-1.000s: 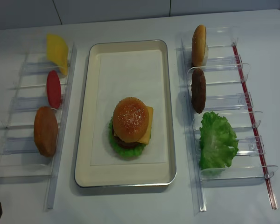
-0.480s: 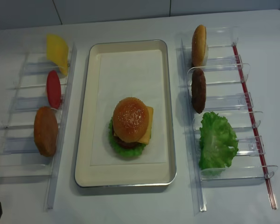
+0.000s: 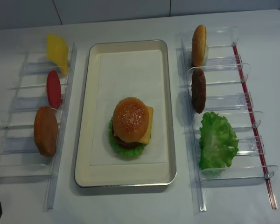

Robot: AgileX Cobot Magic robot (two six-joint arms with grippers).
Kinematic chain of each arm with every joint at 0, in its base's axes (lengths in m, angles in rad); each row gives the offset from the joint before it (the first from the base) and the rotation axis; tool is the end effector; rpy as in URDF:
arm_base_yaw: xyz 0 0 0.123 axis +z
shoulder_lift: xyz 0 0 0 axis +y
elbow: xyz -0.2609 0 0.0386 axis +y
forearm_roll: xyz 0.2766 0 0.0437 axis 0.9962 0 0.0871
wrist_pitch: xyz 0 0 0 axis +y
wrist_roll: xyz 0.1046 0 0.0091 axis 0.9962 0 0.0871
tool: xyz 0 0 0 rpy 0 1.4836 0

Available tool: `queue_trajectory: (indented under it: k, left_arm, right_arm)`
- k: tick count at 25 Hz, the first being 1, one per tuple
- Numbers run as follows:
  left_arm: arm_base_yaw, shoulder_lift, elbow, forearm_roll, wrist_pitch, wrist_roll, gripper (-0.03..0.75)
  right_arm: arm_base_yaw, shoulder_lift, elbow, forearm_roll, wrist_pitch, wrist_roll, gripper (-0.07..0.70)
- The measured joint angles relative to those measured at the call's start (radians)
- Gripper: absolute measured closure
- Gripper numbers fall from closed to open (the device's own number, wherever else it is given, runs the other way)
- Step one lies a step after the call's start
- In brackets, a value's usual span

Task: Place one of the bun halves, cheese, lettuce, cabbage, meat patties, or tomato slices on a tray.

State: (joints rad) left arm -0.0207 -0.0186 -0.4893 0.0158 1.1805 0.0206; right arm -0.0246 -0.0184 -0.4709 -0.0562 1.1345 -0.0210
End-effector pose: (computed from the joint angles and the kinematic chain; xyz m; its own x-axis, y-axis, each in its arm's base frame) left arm 0.0464 0.0006 0.2714 -0.5520 0.0380 -0.8330 0.0232 0.9993 0.0302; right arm 0.0509 -0.0066 0.2699 -0.5313 -0.0316 -0.8466 0.0440 0.9969 -0.0649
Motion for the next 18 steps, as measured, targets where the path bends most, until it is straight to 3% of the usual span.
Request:
queue_trajectory:
  k: [18]
  left_arm:
    - [0.000,0.000,0.000,0.000,0.000,0.000,0.545]
  right_arm:
    - [0.000,0.000,0.000,0.000,0.002,0.002,0.604]
